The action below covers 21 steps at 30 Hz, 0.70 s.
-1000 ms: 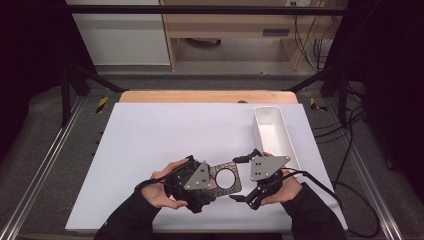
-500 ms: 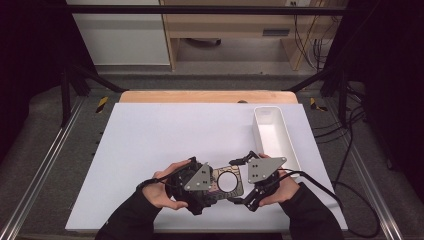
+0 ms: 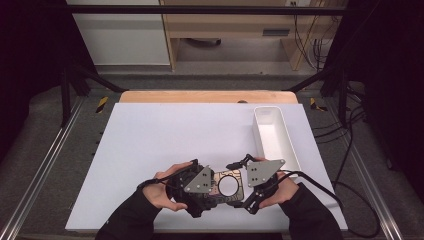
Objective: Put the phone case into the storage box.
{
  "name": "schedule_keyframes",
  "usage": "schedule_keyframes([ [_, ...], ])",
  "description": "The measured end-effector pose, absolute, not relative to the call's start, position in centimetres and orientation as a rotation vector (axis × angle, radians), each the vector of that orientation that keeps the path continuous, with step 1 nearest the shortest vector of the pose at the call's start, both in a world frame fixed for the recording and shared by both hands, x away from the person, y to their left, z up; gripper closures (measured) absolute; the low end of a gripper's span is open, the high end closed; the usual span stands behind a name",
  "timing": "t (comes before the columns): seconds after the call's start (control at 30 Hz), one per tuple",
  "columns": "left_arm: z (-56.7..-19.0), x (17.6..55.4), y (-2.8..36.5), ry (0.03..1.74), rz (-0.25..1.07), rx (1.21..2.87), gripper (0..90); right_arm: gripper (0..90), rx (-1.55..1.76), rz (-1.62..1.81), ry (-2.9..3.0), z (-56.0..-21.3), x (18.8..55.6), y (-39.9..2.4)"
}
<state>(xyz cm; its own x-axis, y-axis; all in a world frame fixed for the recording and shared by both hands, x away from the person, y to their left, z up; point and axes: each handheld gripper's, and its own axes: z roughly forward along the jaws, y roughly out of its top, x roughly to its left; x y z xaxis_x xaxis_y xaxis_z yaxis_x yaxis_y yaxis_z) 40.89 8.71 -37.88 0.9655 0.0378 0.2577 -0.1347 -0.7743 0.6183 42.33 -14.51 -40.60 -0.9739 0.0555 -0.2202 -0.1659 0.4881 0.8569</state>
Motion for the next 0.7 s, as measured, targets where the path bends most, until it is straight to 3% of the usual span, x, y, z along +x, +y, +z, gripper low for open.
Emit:
schedule_keyframes([
  [0.7,-37.95,41.15,8.82,-0.072,0.307,2.441,11.6,11.5,-0.152,1.528,2.514,-40.67,42.40,-14.58],
])
